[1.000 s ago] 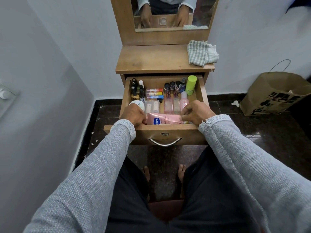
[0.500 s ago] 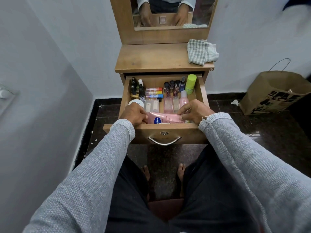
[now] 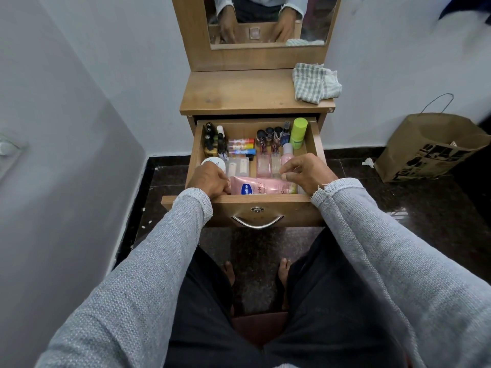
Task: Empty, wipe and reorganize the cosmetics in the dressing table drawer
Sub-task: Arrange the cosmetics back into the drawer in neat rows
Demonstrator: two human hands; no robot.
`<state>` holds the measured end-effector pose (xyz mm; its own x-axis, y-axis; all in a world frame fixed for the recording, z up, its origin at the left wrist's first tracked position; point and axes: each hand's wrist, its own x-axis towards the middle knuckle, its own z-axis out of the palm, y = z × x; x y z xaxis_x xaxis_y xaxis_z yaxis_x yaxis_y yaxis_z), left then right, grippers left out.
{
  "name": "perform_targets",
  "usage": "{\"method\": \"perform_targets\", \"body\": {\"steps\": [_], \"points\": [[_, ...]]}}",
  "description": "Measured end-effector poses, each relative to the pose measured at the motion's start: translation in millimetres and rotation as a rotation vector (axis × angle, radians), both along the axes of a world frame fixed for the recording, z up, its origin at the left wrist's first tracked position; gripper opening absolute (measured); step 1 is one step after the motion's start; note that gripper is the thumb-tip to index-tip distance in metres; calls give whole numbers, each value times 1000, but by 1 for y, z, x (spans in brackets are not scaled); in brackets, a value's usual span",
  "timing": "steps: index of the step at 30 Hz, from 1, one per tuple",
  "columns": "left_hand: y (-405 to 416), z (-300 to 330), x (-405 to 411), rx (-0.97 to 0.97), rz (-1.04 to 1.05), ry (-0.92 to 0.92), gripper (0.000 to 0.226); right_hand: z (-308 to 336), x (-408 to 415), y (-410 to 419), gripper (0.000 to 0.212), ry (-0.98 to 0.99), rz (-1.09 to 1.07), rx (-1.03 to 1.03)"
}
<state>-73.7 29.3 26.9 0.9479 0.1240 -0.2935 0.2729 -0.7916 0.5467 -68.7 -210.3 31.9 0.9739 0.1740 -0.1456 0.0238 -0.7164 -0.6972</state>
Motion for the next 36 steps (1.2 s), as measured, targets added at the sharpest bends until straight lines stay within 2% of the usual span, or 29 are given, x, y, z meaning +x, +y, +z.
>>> {"method": "perform_targets", "body": {"steps": [4, 9, 13, 17, 21, 25, 28, 31, 33, 36], "points": [[1, -2, 0, -31, 28, -26, 9, 3, -3, 0, 14, -97, -55, -34], [1, -3, -1, -20, 34, -44, 10, 4, -5, 2, 14, -101, -47, -77], [0, -3, -5, -86, 88, -136, 12, 5, -8, 2, 12, -188, -67, -95], [-5, 8, -13, -134, 32, -245, 16, 6, -10, 6, 8, -288, -68, -113], [-9, 23, -26, -292, 44, -419, 17, 13, -17, 17, 12, -370, -187, 103], [-26, 38, -58, -627, 257, -512, 17, 30, -48, 36, 19, -356, -322, 398], [-47, 33, -94, -970, 429, -432, 13, 33, -87, 49, 32, -255, -394, 628], [-66, 11, -123, -1235, 580, -254, 13, 13, -126, 55, 31, -63, -495, 764], [-71, -9, -132, -1308, 700, -137, 14, -8, -142, 58, 33, 47, -584, 755], [-69, -35, -136, -1273, 860, -20, 17, -38, -147, 64, 29, 243, -714, 795]]}}
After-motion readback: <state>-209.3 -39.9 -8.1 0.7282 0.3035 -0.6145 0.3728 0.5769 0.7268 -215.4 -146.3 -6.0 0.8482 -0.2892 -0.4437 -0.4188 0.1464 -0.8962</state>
